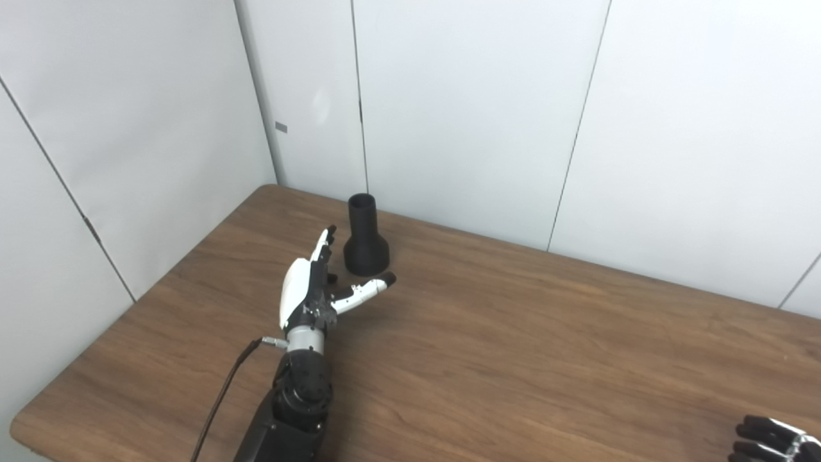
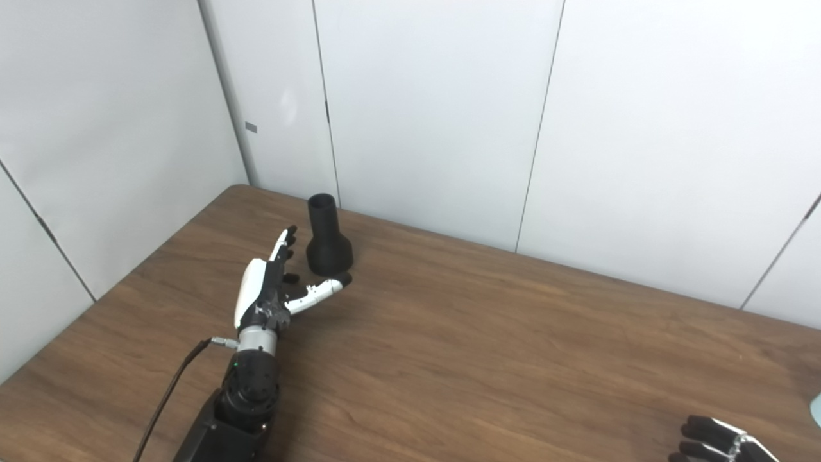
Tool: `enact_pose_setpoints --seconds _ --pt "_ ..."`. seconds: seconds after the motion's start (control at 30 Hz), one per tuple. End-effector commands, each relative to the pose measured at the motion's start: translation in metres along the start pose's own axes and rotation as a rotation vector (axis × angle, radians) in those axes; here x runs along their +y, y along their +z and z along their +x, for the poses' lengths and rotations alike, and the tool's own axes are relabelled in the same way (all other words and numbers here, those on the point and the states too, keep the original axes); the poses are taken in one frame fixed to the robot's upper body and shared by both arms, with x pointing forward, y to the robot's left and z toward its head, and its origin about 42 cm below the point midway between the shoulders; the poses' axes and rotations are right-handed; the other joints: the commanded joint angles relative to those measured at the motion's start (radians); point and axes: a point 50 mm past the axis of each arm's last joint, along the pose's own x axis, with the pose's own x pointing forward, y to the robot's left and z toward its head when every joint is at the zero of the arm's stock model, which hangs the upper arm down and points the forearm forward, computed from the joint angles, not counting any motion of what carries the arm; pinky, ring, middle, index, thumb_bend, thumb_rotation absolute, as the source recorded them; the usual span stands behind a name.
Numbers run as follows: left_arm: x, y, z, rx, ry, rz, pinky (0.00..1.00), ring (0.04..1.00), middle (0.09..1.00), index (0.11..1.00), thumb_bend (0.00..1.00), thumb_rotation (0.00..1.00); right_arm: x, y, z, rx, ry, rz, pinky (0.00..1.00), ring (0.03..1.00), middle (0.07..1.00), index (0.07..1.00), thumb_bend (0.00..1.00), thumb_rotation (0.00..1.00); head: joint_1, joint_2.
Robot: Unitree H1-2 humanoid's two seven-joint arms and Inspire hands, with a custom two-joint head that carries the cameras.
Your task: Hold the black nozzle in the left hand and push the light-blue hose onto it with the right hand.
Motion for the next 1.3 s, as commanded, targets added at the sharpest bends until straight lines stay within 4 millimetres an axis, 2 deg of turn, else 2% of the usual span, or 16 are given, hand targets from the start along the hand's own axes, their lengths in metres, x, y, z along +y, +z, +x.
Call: enact_pose_setpoints --seconds 0.0,0.1,0.13,0.2,0.33,0.47,0.7,0.8,1.27 --pt "0.011 0.007 0.012 -0.036 0.050 0.016 0.80 0.920 0.976 0.992 1.00 0.46 -0.006 0.012 0.007 -0.071 -0.014 -0.019 0.53 0.640 0.665 0.637 0.21 0.03 -0.001 0.001" --pt "0.011 0.006 0.016 -0.022 0.028 0.033 0.82 0.941 0.987 0.990 1.00 0.42 -0.006 0.013 0.007 -0.072 -0.013 -0.023 0.52 0.636 0.661 0.635 0.21 0.03 -0.002 0.000" --pt "0.011 0.006 0.017 -0.018 0.018 0.050 0.87 0.970 0.994 0.995 1.00 0.40 -0.006 0.013 0.006 -0.070 -0.012 -0.018 0.53 0.641 0.665 0.639 0.21 0.03 -0.005 0.002" --pt "0.010 0.005 0.020 -0.013 0.004 0.076 0.91 0.994 0.991 0.998 1.00 0.38 -0.006 0.012 0.006 -0.069 -0.011 -0.013 0.53 0.644 0.669 0.641 0.21 0.03 -0.005 0.002" --pt "0.009 0.005 0.027 0.000 -0.025 0.132 0.89 0.977 0.961 0.985 1.00 0.36 -0.007 0.012 0.005 -0.074 -0.009 -0.009 0.51 0.628 0.654 0.627 0.23 0.02 -0.008 0.006" --pt "0.006 0.000 0.036 0.013 -0.045 0.194 0.84 0.950 0.943 0.965 1.00 0.39 -0.008 0.012 0.005 -0.068 -0.008 -0.003 0.52 0.637 0.662 0.634 0.23 0.04 -0.012 0.006" --pt "0.007 -0.007 0.049 0.050 -0.080 0.207 0.83 0.943 0.950 0.966 1.00 0.37 -0.010 0.011 0.004 -0.062 -0.008 -0.005 0.53 0.643 0.668 0.639 0.23 0.01 -0.018 0.007" --pt "0.006 -0.009 0.053 0.062 -0.095 0.218 0.86 0.958 0.958 0.971 1.00 0.35 -0.010 0.010 0.004 -0.064 -0.009 -0.015 0.53 0.644 0.669 0.642 0.23 0.00 -0.018 0.007" --pt "-0.009 -0.008 0.059 0.065 -0.202 0.328 0.82 0.946 0.952 0.952 1.00 0.36 -0.011 0.012 0.000 -0.061 -0.016 -0.028 0.54 0.646 0.668 0.645 0.24 0.00 -0.038 0.014"
